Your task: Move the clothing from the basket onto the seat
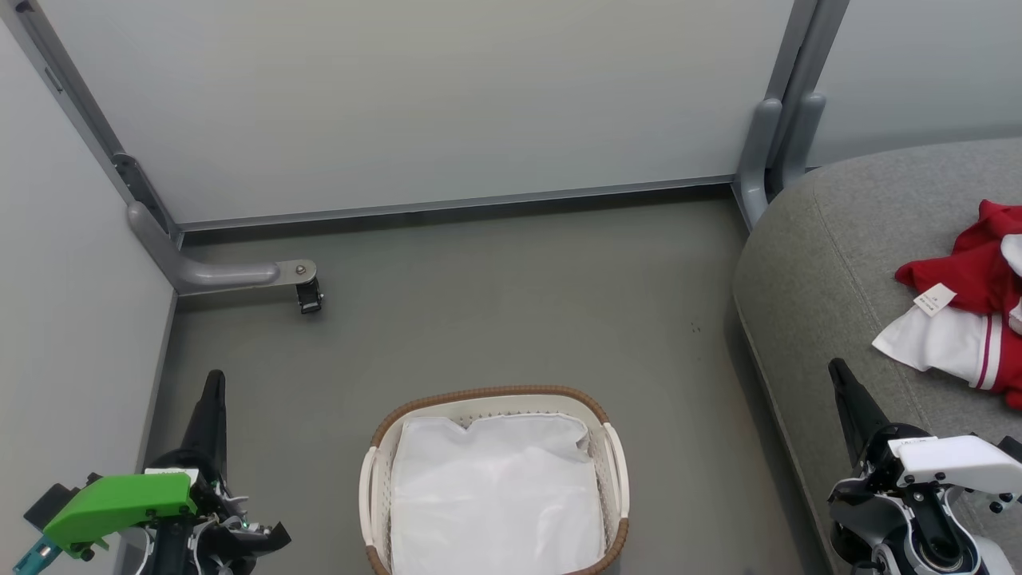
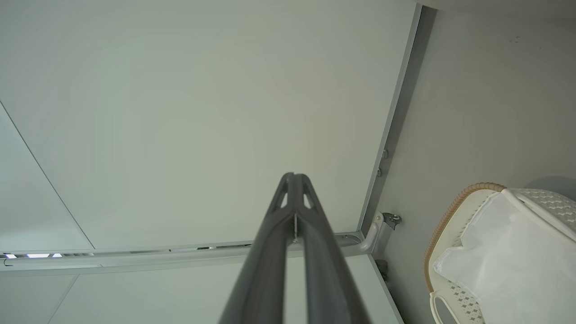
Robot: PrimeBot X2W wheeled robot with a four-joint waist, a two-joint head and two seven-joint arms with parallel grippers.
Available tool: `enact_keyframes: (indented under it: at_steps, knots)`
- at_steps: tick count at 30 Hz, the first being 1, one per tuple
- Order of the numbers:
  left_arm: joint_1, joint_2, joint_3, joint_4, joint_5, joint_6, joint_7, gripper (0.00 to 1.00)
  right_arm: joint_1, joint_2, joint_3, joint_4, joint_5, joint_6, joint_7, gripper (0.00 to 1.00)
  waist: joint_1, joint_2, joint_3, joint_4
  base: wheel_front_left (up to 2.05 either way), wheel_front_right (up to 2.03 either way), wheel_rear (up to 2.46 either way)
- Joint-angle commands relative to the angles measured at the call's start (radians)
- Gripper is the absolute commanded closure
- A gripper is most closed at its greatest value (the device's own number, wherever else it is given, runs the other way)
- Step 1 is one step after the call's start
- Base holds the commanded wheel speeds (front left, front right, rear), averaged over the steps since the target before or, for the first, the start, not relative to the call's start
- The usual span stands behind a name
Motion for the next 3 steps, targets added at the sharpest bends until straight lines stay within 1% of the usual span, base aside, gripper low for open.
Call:
enact_keyframes:
  at_steps: [1, 3]
  knots:
    - [-0.010, 0.006, 0.002, -0.001, -0.003, -0.004, 0.003, 1.00, -0.006, -0.006, -0.001, -0.003, 0.004, 0.000, 0.001, 1.00, 0.0000, -0.0001, 0.000, 0.000, 0.00, 0.00, 0.00]
    - [-0.010, 0.006, 0.002, -0.001, -0.003, -0.004, 0.003, 1.00, -0.006, -0.006, -0.001, -0.003, 0.004, 0.000, 0.001, 1.00, 0.0000, -0.0001, 0.000, 0.000, 0.00, 0.00, 0.00]
